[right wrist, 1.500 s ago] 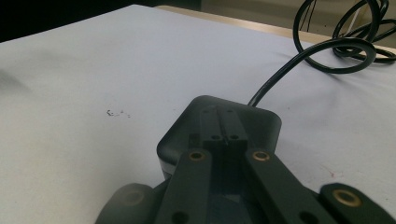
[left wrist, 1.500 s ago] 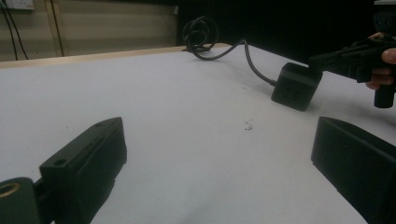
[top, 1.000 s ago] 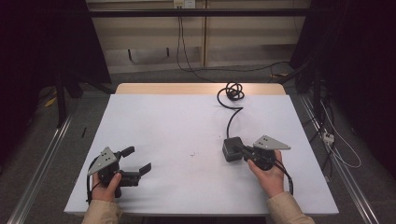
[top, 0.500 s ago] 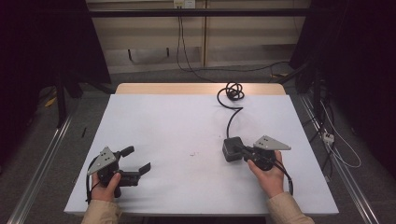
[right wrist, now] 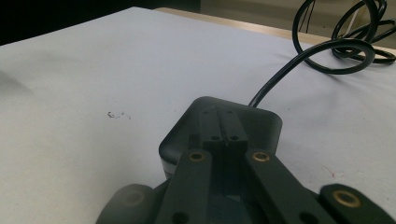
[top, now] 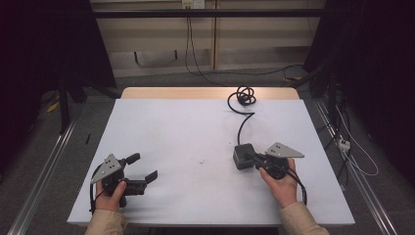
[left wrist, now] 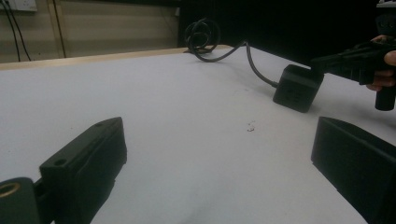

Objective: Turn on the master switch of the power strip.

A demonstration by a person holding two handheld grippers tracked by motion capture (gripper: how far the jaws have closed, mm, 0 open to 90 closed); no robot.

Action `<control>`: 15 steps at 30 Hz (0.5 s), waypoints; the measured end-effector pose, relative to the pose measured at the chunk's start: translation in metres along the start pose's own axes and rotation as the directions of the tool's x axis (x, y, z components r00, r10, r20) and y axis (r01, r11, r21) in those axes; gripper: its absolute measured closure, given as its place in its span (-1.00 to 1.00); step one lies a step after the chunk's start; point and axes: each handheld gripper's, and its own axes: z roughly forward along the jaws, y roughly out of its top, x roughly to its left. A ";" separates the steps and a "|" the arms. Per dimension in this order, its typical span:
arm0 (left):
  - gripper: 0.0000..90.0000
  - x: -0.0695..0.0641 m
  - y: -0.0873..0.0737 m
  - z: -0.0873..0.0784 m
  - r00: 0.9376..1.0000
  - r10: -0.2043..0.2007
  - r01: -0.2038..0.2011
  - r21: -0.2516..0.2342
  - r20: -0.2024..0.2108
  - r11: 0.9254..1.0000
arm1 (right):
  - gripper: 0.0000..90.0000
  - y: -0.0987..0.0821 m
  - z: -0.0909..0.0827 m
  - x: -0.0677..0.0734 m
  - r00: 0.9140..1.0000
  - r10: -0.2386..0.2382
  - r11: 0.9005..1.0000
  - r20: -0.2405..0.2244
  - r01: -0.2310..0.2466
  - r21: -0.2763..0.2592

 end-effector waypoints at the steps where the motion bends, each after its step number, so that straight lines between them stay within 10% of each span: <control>1: -0.93 0.000 0.000 0.000 1.000 0.000 0.000 0.000 0.000 1.000 | 1.00 0.000 0.000 0.000 1.000 0.002 1.000 0.000 -0.002 0.000; 15: -0.93 0.000 0.000 0.000 1.000 -0.001 0.001 0.000 -0.001 1.000 | 1.00 0.000 -0.001 0.000 1.000 0.007 1.000 0.000 -0.007 -0.005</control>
